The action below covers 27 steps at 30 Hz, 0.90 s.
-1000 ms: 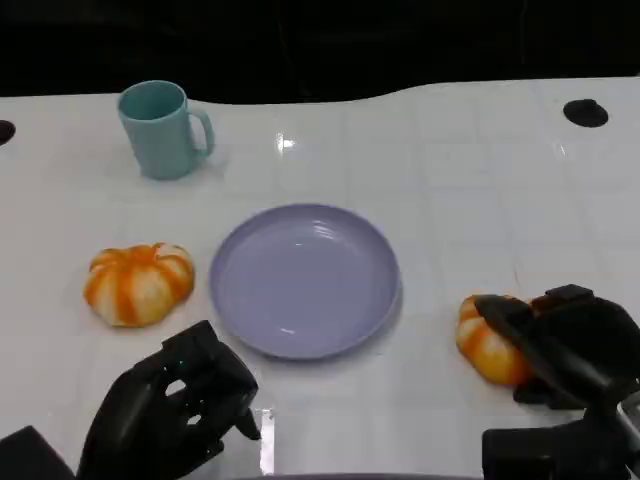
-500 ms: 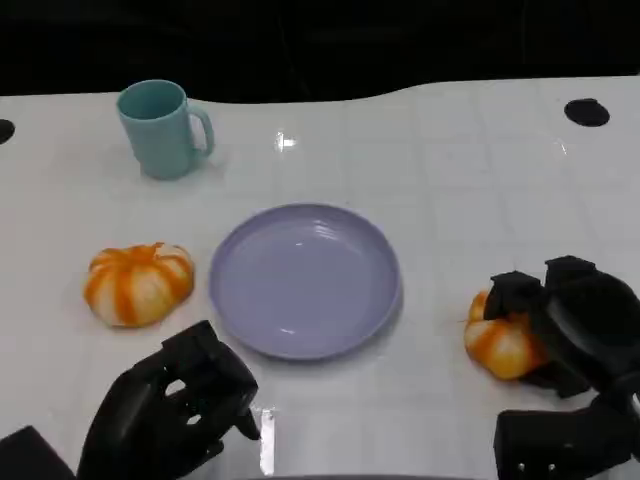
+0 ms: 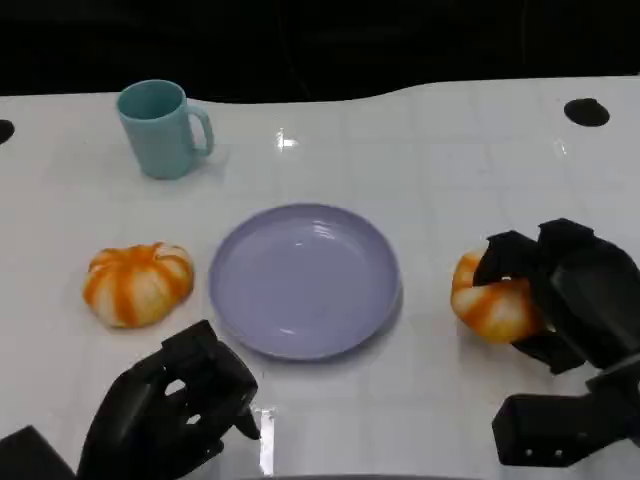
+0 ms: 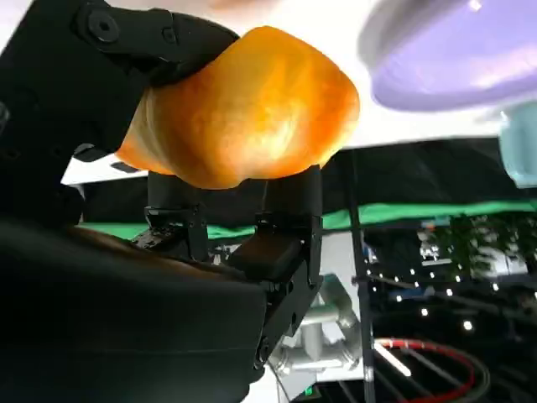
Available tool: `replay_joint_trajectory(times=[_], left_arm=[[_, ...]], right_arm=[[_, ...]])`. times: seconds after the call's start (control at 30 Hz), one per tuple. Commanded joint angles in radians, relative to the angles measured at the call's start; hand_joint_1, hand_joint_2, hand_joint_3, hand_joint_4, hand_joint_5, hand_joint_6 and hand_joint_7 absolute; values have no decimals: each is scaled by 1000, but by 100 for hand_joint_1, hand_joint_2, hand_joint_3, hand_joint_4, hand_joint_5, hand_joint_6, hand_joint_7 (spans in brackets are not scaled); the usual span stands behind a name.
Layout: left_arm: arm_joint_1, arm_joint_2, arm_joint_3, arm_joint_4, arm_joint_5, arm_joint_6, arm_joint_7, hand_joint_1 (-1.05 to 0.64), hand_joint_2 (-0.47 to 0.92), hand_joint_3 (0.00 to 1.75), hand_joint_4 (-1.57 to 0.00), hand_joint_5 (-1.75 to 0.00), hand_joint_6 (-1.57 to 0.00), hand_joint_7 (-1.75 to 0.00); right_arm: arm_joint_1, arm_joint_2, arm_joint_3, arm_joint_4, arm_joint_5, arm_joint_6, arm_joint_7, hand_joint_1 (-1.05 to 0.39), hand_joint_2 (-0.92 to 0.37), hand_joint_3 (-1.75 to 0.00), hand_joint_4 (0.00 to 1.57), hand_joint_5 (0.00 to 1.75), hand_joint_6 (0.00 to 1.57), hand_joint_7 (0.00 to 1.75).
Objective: Grasp the bread from the table and place it into the plate.
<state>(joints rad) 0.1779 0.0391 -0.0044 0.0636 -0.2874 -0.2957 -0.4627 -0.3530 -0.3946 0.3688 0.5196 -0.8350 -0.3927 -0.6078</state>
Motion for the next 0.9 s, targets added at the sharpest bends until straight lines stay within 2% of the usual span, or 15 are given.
replay_joint_trajectory(times=[0.03, 0.13, 0.3, 0.53, 0.9], left_arm=[[8, 7, 6, -5, 0, -7, 3, -55, 92, 33, -63, -175, -56, -151], [9, 7, 5, -8, 0, -5, 4, -55, 92, 33, -63, -175, -57, -151], [13, 9, 4, -12, 2, -2, 5, -55, 92, 33, -63, -175, -57, -151], [17, 5, -4, -18, 7, -3, 10, -55, 92, 33, -63, -175, -57, -151], [25, 2, -14, -25, 5, -4, 6, -56, 92, 32, -62, -175, -56, -152]], right_arm=[[-18, 18, -20, -55, 54, -14, 43, -10, -19, -142, 102, 175, 80, 169], [-33, 45, -25, -67, 92, -24, 80, -10, -18, -144, 102, 175, 76, 174], [-65, 80, -24, -61, 133, -55, 133, -9, -18, -146, 100, 175, 75, 172], [-181, 177, 8, 55, 154, -91, 193, -14, -19, -145, 99, 175, 75, 170], [-362, 318, 89, 330, 115, -108, 163, -19, -24, -137, 100, 175, 78, 166]])
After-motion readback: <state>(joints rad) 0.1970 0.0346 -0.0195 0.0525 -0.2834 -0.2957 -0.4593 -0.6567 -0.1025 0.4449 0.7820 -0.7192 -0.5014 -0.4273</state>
